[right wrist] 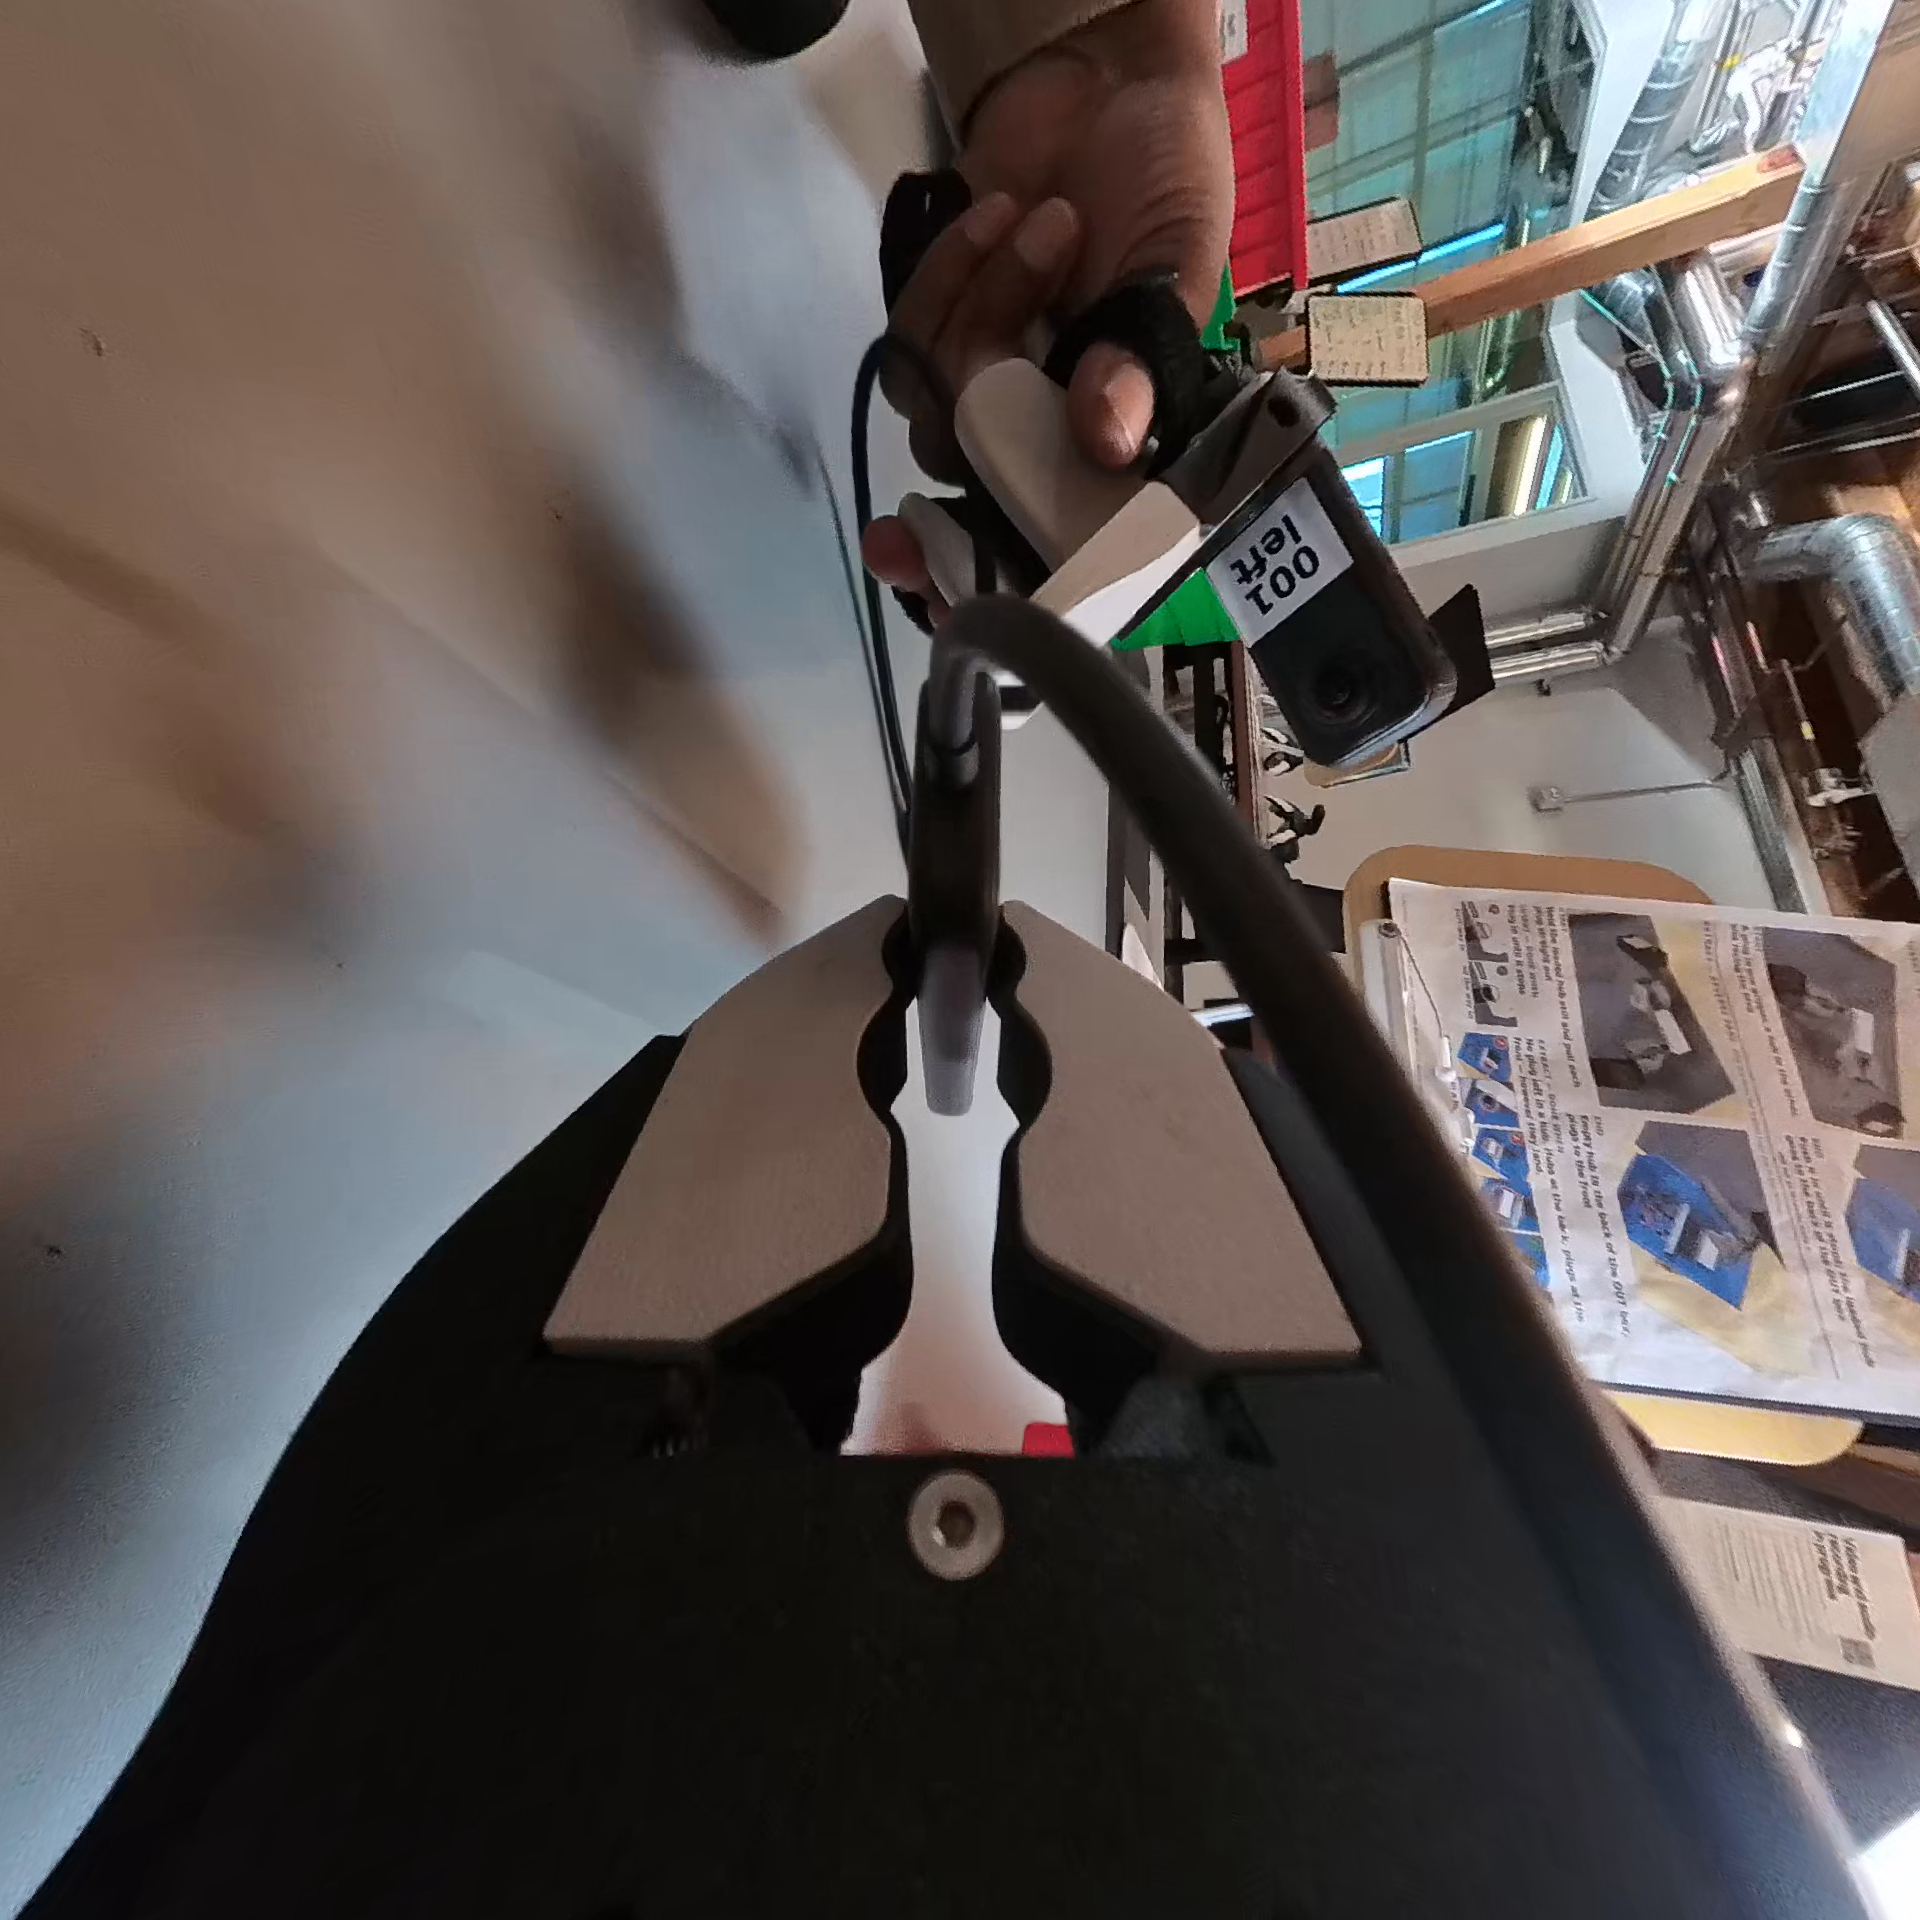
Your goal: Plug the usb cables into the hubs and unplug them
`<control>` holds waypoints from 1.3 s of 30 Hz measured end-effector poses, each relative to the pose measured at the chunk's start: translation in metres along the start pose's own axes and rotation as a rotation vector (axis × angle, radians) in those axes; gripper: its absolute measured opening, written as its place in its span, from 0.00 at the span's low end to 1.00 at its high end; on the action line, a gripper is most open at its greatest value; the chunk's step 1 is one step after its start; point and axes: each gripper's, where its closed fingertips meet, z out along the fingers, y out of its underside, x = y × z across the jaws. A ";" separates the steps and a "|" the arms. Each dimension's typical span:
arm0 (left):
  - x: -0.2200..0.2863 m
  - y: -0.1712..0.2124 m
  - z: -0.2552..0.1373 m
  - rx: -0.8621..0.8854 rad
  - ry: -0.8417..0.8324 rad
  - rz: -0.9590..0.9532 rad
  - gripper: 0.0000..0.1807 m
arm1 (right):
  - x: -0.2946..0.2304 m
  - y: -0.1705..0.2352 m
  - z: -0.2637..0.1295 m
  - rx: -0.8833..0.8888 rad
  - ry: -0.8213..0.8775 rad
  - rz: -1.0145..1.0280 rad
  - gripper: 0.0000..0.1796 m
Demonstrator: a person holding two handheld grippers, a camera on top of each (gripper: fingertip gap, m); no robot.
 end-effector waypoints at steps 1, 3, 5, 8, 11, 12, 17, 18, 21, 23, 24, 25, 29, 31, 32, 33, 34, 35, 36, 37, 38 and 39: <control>0.001 0.000 0.000 -0.003 0.006 0.007 0.04 | 0.000 -0.001 0.000 0.008 0.000 0.009 0.07; 0.002 0.000 0.000 0.002 0.009 0.016 0.04 | 0.002 -0.001 0.000 0.014 0.004 0.041 0.07; 0.005 -0.002 0.001 0.014 0.018 0.016 0.04 | 0.006 0.002 0.000 -0.003 0.029 0.053 0.07; 0.009 -0.003 0.007 0.019 0.027 0.018 0.04 | 0.003 0.017 0.005 -0.085 0.013 0.079 0.12; 0.010 -0.006 0.010 0.040 0.013 0.009 0.04 | 0.005 0.020 0.004 -0.094 0.031 0.061 0.07; 0.010 -0.007 0.010 0.046 0.007 0.010 0.04 | 0.005 0.020 0.004 -0.101 0.030 0.058 0.07; 0.011 -0.010 0.011 0.078 -0.026 0.016 0.04 | 0.004 0.022 0.005 -0.122 0.031 0.035 0.07; 0.010 -0.011 0.011 0.086 -0.036 0.015 0.04 | 0.005 0.023 0.005 -0.131 0.037 0.042 0.06; 0.010 -0.016 0.009 0.127 -0.064 0.020 0.04 | 0.010 0.028 0.006 -0.171 0.061 0.068 0.06; 0.010 -0.019 0.009 0.145 -0.084 0.036 0.04 | 0.012 0.029 0.006 -0.189 0.073 0.065 0.07; 0.010 -0.020 0.009 0.152 -0.091 0.037 0.04 | 0.012 0.030 0.006 -0.201 0.079 0.060 0.06; 0.009 -0.021 0.009 0.161 -0.102 0.039 0.04 | 0.013 0.032 0.007 -0.219 0.086 0.060 0.06; 0.007 -0.029 0.011 0.218 -0.171 0.067 0.04 | 0.017 0.038 0.010 -0.285 0.118 0.130 0.06; 0.006 -0.034 0.008 0.248 -0.212 0.084 0.04 | 0.020 0.040 0.010 -0.311 0.131 0.141 0.06; 0.007 -0.034 0.008 0.244 -0.219 0.092 0.04 | 0.021 0.039 0.009 -0.305 0.130 0.132 0.06; 0.007 -0.033 0.009 0.233 -0.224 0.096 0.04 | 0.020 0.039 0.009 -0.300 0.126 0.126 0.06; 0.006 -0.032 0.009 0.229 -0.234 0.101 0.04 | 0.019 0.039 0.010 -0.301 0.124 0.125 0.06; 0.004 -0.032 0.010 0.228 -0.245 0.109 0.05 | 0.018 0.040 0.010 -0.301 0.121 0.125 0.06; 0.003 -0.031 0.009 0.228 -0.254 0.116 0.05 | 0.016 0.042 0.012 -0.299 0.114 0.132 0.07; 0.002 -0.032 0.008 0.232 -0.258 0.124 0.05 | 0.015 0.042 0.013 -0.294 0.106 0.151 0.07; 0.002 -0.034 0.007 0.242 -0.257 0.132 0.05 | 0.016 0.043 0.013 -0.283 0.109 0.164 0.07; 0.002 -0.035 0.006 0.247 -0.259 0.137 0.05 | 0.019 0.043 0.012 -0.272 0.119 0.171 0.07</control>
